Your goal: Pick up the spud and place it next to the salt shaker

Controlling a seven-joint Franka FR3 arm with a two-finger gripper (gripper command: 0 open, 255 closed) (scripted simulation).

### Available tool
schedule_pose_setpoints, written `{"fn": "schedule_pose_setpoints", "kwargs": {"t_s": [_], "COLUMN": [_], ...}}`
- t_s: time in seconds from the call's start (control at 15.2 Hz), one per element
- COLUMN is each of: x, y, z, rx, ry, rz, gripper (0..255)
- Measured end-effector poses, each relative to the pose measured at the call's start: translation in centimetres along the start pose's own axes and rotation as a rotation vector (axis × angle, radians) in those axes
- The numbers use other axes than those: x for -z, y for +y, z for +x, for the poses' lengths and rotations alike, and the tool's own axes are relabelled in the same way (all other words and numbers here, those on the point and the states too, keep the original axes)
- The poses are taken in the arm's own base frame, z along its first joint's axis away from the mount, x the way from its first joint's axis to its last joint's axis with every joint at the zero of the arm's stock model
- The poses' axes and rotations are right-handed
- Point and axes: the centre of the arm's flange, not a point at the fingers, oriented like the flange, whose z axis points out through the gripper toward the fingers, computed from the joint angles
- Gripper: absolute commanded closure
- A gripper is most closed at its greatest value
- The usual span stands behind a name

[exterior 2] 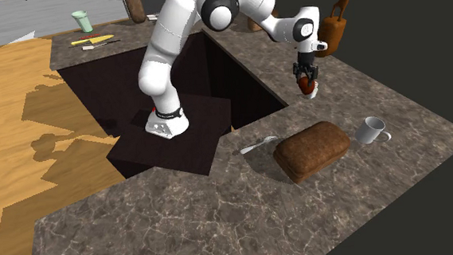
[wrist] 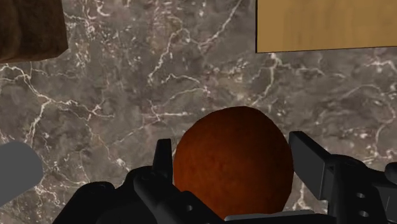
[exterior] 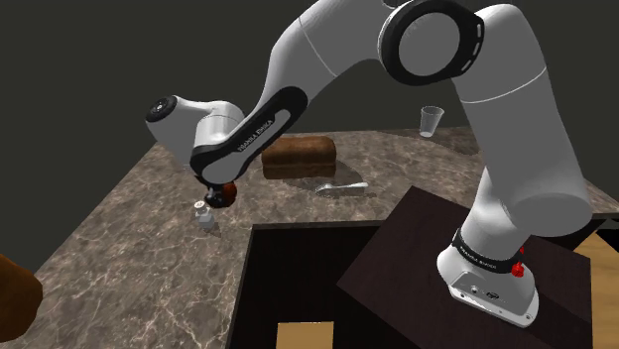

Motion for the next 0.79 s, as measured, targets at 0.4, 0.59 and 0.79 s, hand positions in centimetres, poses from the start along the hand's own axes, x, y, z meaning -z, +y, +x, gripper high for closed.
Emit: {"fn": "schedule_pose_setpoints", "kwargs": {"t_s": [0.4, 0.59, 0.79], "x": [-3.0, -4.5, -6.1], "y": [-1.0, -1.6, -2.0], "z": [0.3, 0.2, 0.4], "rx": [0.000, 0.000, 0.000], "ry": [0.000, 0.000, 0.000], "rz": [0.000, 0.000, 0.000], "gripper": [255, 255, 255]}}
